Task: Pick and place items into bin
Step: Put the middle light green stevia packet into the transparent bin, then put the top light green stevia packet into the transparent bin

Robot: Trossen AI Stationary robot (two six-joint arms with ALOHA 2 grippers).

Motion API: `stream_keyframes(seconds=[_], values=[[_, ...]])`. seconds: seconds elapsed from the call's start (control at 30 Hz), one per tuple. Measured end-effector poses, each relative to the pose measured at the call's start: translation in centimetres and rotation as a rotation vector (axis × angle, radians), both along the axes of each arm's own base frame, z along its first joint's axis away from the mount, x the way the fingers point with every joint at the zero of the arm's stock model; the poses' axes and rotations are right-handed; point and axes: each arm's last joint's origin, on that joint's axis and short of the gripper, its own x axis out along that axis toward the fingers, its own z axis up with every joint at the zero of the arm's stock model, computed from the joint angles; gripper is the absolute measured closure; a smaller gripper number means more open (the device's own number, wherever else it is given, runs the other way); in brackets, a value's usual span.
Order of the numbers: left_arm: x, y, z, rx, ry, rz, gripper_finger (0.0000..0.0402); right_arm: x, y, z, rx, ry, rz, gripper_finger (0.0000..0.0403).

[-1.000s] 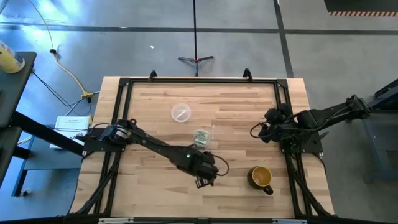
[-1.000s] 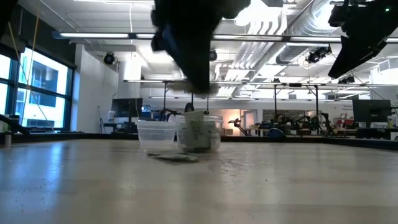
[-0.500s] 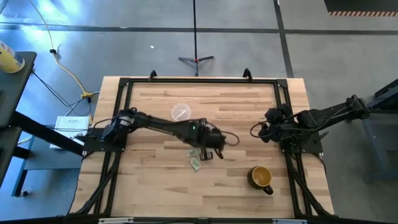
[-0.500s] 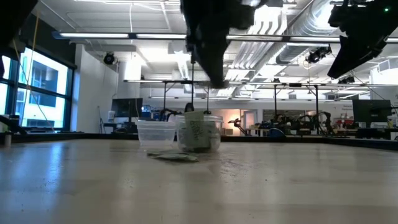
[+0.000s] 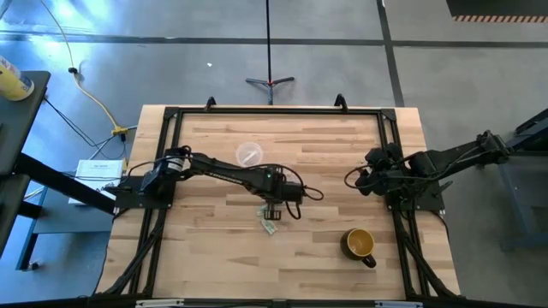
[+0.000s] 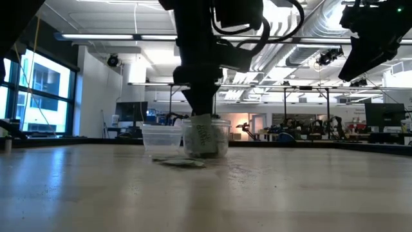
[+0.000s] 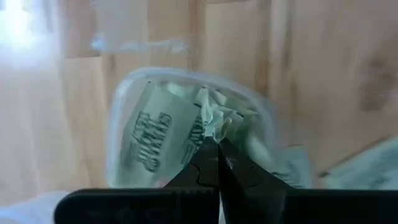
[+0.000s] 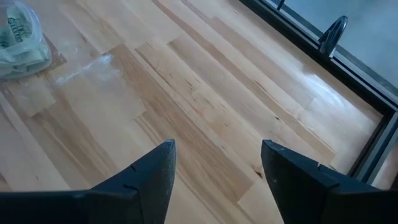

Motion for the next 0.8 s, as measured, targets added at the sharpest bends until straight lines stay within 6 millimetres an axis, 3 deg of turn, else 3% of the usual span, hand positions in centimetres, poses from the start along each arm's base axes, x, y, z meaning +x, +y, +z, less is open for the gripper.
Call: stream_keyframes(seconds=[0.17,0.47,0.63,0.8], values=[[0.1,0.1,-0.7,0.018,-0.03,-0.011,0.0352,0.0,0.0,0.0,-0.006,-0.002,-0.003,0.0176],[0.0,0.3,-0.9,0.022,-0.063,-0.018,0.036,0.0,0.0,0.0,0.028,-0.02,-0.027,0.0176],[-0.3,0.4,0.6,0.027,-0.103,0.003,0.0298,0.0,0.0,0.0,0.028,-0.022,-0.027,0.0174],[-0.7,0.4,0.8,0.009,-0.079,0.006,0.0227,0.1,0.0,0.0,0.022,-0.029,-0.03,0.0175]])
